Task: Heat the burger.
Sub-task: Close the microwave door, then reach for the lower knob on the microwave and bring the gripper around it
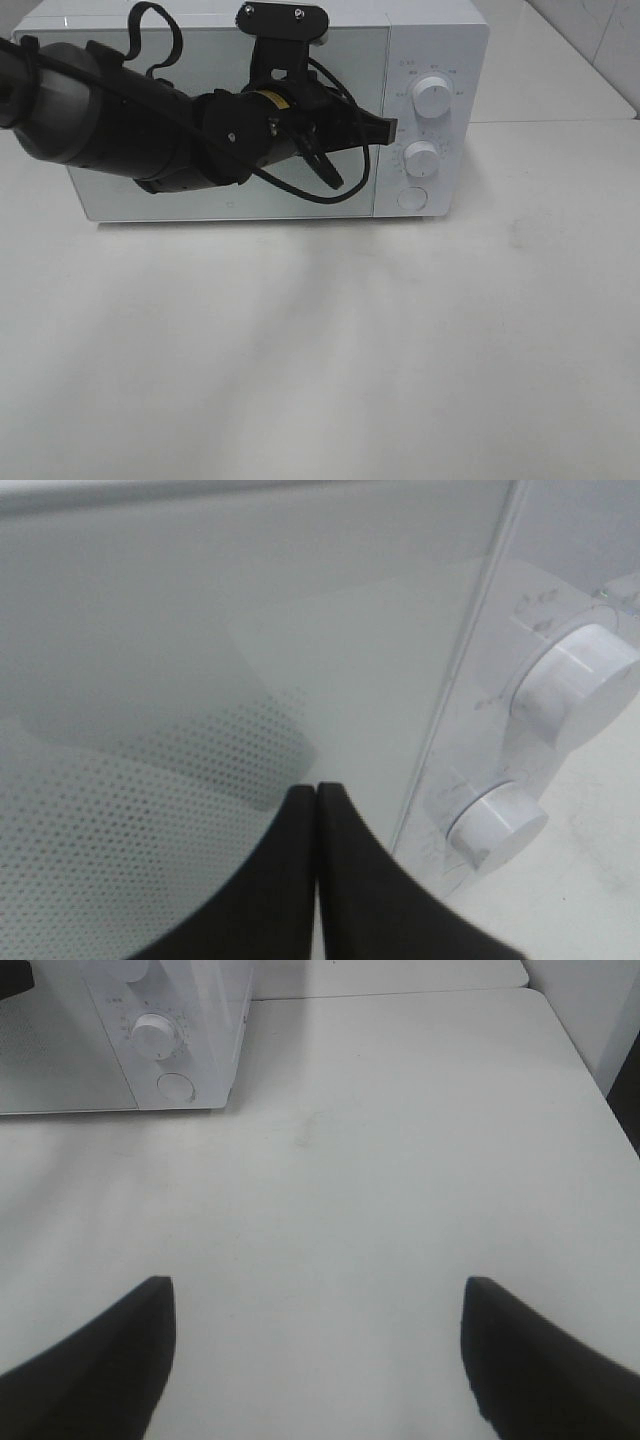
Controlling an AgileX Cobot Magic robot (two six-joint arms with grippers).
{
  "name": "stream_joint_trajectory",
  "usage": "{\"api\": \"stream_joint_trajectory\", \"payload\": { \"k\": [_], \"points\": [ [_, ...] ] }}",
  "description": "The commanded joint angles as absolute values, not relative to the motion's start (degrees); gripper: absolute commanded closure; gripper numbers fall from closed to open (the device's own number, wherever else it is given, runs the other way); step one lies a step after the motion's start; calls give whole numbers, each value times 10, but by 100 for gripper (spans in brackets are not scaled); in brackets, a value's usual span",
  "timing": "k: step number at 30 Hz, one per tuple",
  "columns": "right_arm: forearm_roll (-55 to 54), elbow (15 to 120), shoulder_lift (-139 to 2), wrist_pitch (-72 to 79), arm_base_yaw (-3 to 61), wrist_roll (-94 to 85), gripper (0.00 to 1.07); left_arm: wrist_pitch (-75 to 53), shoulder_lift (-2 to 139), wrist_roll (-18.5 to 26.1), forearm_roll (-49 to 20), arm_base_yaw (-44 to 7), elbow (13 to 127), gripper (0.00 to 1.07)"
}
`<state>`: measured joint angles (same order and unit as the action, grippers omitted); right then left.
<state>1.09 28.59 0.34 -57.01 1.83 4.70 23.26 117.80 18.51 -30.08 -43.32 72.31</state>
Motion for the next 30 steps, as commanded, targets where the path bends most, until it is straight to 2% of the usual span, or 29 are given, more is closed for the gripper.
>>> {"api": "stream_joint_trajectory", "payload": {
  "k": [1, 9, 11, 14, 16, 17, 19, 20, 22, 23, 24, 25, 27, 30],
  "points": [
    [9, 285, 18, -570, 15, 50, 32, 269, 1172, 186, -303, -416, 735, 107],
    [9, 285, 18, -570, 15, 50, 32, 180, 1134, 205, -294, -441, 727, 107],
    [9, 285, 18, -570, 15, 50, 32, 112, 1105, 206, -296, -447, 703, 106],
    [9, 285, 18, -570, 15, 50, 32, 99, 1096, 206, -296, -448, 695, 105],
    [9, 285, 18, -570, 15, 50, 32, 46, 1066, 206, -298, -451, 668, 96],
    [9, 285, 18, -570, 15, 50, 32, 46, 1066, 206, -298, -451, 668, 96],
    [9, 285, 18, -570, 15, 50, 32, -37, 1035, 206, -293, -451, 647, 68],
    [9, 285, 18, -570, 15, 50, 32, -37, 1035, 206, -293, -451, 647, 68],
    [9, 285, 18, -570, 15, 50, 32, -153, 1002, 202, -291, -450, 639, 15],
    [9, 285, 18, -570, 15, 50, 32, -153, 1002, 202, -291, -450, 639, 15],
    [9, 285, 18, -570, 15, 50, 32, -185, 994, 202, -290, -450, 639, 4],
    [9, 285, 18, -570, 15, 50, 32, -185, 994, 202, -290, -450, 639, 4],
    [9, 285, 18, -570, 15, 50, 32, -282, 969, 202, -265, -450, 639, 6],
    [9, 285, 18, -570, 15, 50, 32, -307, 961, 202, -249, -450, 639, 6]
  ]
}}
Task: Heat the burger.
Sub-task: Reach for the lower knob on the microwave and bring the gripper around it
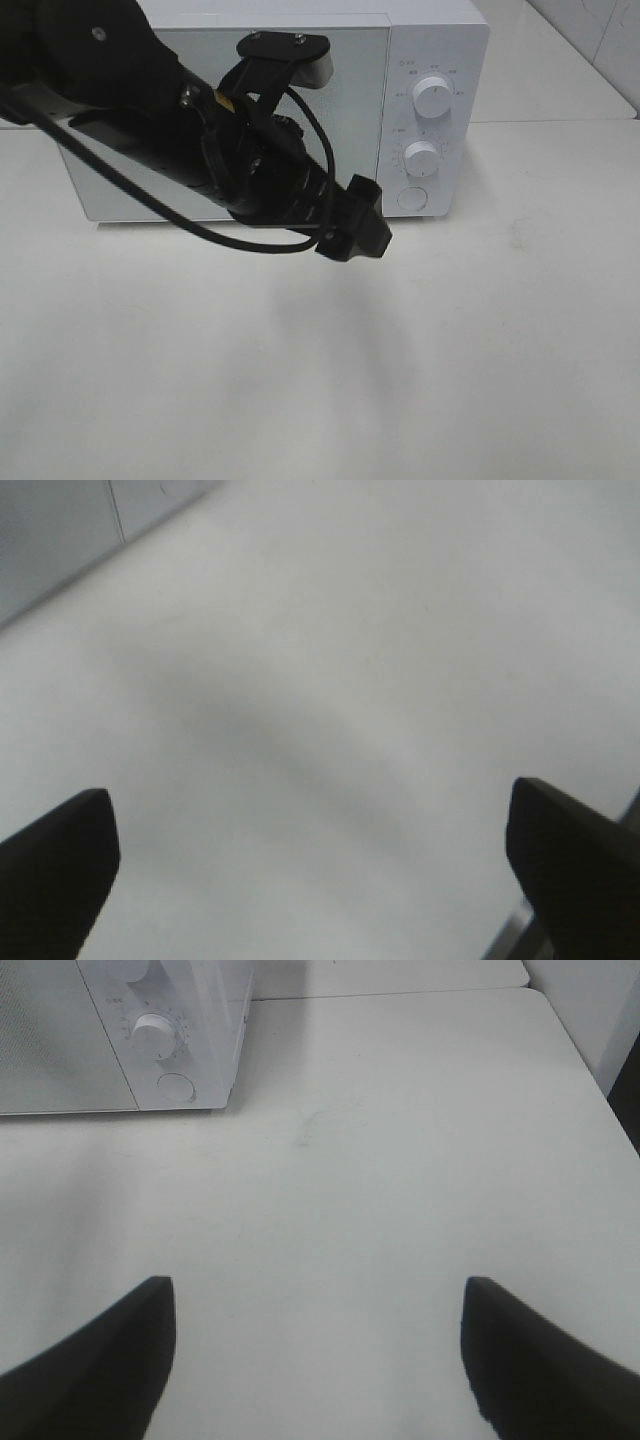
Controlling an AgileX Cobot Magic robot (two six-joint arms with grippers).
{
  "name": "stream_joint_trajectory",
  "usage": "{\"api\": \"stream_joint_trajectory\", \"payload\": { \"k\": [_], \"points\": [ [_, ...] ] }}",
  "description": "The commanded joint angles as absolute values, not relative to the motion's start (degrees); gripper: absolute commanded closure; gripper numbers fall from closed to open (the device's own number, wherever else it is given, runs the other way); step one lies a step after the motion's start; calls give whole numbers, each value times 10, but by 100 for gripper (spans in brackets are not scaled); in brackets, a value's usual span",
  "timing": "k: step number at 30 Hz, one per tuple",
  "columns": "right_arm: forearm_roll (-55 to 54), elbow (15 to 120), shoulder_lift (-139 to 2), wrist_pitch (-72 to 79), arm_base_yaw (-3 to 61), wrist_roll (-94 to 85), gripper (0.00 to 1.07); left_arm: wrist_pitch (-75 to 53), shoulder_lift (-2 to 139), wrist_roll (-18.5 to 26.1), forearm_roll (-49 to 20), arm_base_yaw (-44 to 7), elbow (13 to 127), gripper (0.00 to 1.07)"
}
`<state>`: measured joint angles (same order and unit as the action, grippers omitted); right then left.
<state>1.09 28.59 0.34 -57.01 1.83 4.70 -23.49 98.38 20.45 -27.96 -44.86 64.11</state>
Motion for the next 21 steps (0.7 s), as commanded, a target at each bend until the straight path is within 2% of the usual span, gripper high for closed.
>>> {"api": "stream_joint_trajectory", "payload": {
  "k": [1, 3, 5, 6, 7, 8, 10, 11, 16, 18, 20, 21],
  "points": [
    [9, 285, 18, -570, 15, 50, 32, -344, 949, 197, -214, -450, 639, 6],
    [9, 285, 18, -570, 15, 50, 32, -364, 941, 189, -197, -450, 639, 6],
    [9, 285, 18, -570, 15, 50, 32, -430, 921, 122, -121, -450, 639, 6],
    [9, 285, 18, -570, 15, 50, 32, -430, 921, 122, -121, -450, 639, 6],
    [9, 285, 18, -570, 15, 50, 32, -443, 917, 99, -100, -450, 639, 6],
    [9, 285, 18, -570, 15, 50, 32, -465, 908, 52, -63, -450, 639, 6],
    [9, 285, 18, -570, 15, 50, 32, -476, 905, 34, -46, -450, 639, 6],
    [9, 285, 18, -570, 15, 50, 32, -506, 899, 0, -8, -450, 639, 6],
    [9, 285, 18, -570, 15, 50, 32, -552, 886, -41, 38, -449, 639, 6],
    [9, 285, 18, -570, 15, 50, 32, -560, 878, -44, 36, -433, 639, 6],
    [9, 285, 18, -570, 15, 50, 32, -564, 861, -35, 9, -388, 639, 6],
    [9, 285, 18, -570, 15, 50, 32, -564, 861, -35, 9, -388, 639, 6]
  ]
}}
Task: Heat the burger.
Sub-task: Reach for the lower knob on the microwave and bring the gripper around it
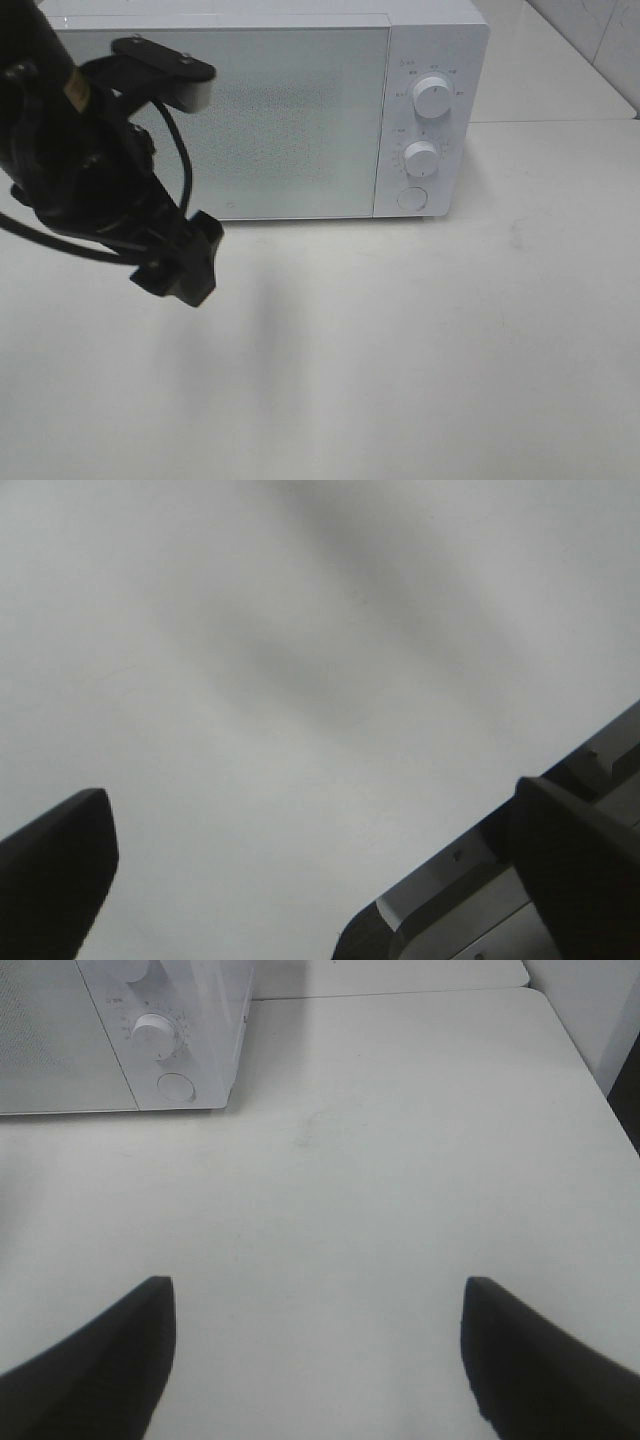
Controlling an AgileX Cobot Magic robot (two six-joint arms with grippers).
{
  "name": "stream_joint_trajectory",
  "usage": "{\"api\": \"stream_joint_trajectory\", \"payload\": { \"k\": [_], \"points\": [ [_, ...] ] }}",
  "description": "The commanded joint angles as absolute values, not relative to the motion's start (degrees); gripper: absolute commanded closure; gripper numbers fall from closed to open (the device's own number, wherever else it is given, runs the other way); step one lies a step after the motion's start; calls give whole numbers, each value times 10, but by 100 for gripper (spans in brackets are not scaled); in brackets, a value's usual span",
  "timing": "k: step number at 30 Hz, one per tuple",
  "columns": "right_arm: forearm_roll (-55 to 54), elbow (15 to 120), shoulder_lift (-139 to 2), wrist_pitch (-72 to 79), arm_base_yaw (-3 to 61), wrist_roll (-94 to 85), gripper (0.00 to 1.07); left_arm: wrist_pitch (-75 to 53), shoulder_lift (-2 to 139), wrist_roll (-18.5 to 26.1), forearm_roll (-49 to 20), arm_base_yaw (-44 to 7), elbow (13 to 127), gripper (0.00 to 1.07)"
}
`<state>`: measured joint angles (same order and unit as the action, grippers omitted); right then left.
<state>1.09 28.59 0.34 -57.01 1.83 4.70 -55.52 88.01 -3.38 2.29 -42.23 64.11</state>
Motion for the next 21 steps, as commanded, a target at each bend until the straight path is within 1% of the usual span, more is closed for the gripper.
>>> {"api": "stream_joint_trajectory", "payload": {
  "k": [1, 2, 3, 4, 5, 6, 7, 8, 9, 10, 11, 12, 13, 14, 15, 16, 17, 19, 21],
  "points": [
    [9, 285, 18, -570, 15, 50, 32, -567, 848, -17, -16, -348, 639, 6],
    [9, 285, 18, -570, 15, 50, 32, -567, 848, -17, -16, -348, 639, 6],
    [9, 285, 18, -570, 15, 50, 32, -572, 840, -7, -26, -326, 639, 6],
    [9, 285, 18, -570, 15, 50, 32, -588, 824, 9, -40, -286, 639, 6],
    [9, 285, 18, -570, 15, 50, 32, -588, 824, 9, -40, -286, 639, 6],
    [9, 285, 18, -570, 15, 50, 32, -599, 817, 15, -42, -264, 639, 6],
    [9, 285, 18, -570, 15, 50, 32, -619, 803, 23, -45, -224, 639, 6],
    [9, 285, 18, -570, 15, 50, 32, -619, 803, 23, -45, -224, 639, 6],
    [9, 285, 18, -570, 15, 50, 32, -627, 794, 25, -45, -203, 639, 6],
    [9, 285, 18, -570, 15, 50, 32, -641, 778, 28, -44, -162, 639, 6],
    [9, 285, 18, -570, 15, 50, 32, -641, 778, 28, -44, -162, 639, 6],
    [9, 285, 18, -570, 15, 50, 32, -647, 757, 34, -44, -128, 633, 6],
    [9, 285, 18, -570, 15, 50, 32, -647, 747, 40, -45, -111, 625, 6],
    [9, 285, 18, -570, 15, 50, 32, -647, 747, 40, -45, -111, 625, 6],
    [9, 285, 18, -570, 15, 50, 32, -644, 725, 41, -47, -82, 599, 6],
    [9, 285, 18, -570, 15, 50, 32, -644, 725, 41, -47, -82, 599, 6],
    [9, 285, 18, -570, 15, 50, 32, -632, 702, 37, -57, -60, 570, 6],
    [9, 285, 18, -570, 15, 50, 32, -627, 689, 36, -64, -51, 552, 6],
    [9, 285, 18, -570, 15, 50, 32, -621, 651, 35, -73, -37, 502, 6]
  ]
}}
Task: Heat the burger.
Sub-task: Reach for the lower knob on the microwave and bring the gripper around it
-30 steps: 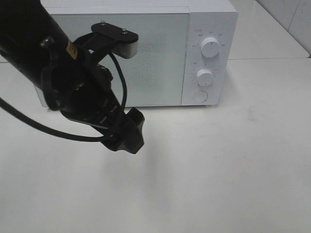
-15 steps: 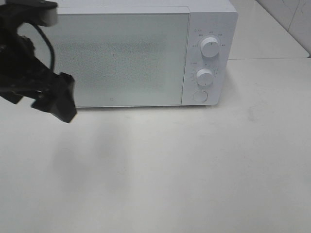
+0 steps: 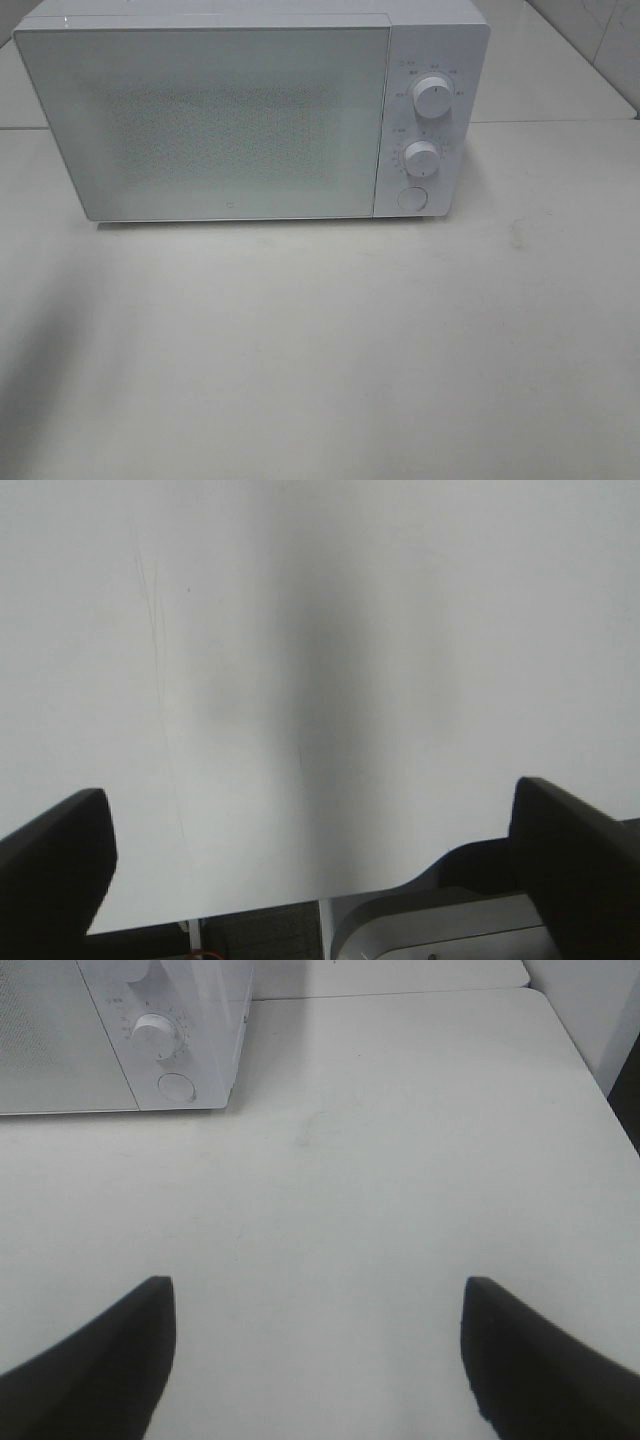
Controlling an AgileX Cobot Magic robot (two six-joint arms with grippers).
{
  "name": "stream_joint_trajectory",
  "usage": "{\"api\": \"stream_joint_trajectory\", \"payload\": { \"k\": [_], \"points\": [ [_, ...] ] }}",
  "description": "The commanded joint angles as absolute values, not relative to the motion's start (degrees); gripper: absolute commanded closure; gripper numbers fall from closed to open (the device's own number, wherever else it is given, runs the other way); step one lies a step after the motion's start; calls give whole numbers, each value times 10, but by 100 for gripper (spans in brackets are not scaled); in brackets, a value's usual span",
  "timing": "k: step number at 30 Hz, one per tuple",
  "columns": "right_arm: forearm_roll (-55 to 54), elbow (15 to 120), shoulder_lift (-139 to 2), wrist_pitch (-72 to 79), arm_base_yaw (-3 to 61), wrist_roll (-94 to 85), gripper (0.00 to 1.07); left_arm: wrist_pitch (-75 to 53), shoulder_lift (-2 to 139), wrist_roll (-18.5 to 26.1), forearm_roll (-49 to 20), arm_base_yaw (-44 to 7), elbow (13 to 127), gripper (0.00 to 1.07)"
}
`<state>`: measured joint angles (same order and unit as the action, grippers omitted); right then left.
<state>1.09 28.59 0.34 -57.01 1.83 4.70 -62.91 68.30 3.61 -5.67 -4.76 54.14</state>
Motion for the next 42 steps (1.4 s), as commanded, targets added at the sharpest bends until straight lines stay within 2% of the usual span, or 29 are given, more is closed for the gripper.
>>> {"api": "stream_joint_trajectory", "payload": {
  "k": [1, 8, 16, 29, 31, 35, 42],
  "points": [
    [9, 285, 18, -570, 15, 50, 32, -621, 651, 35, -73, -37, 502, 6],
    [9, 285, 18, -570, 15, 50, 32, -617, 553, 35, -71, -37, 379, 6],
    [9, 285, 18, -570, 15, 50, 32, -607, 451, 35, -62, -37, 302, 6],
    [9, 285, 18, -570, 15, 50, 32, -614, 270, 33, -44, -37, 298, 6],
    [9, 285, 18, -570, 15, 50, 32, -613, 212, 33, -75, -37, 298, 6],
    [9, 285, 18, -570, 15, 50, 32, -610, 171, 34, -95, -37, 298, 6],
    [9, 285, 18, -570, 15, 50, 32, -610, 58, 35, -95, -36, 298, 6]
  ]
}}
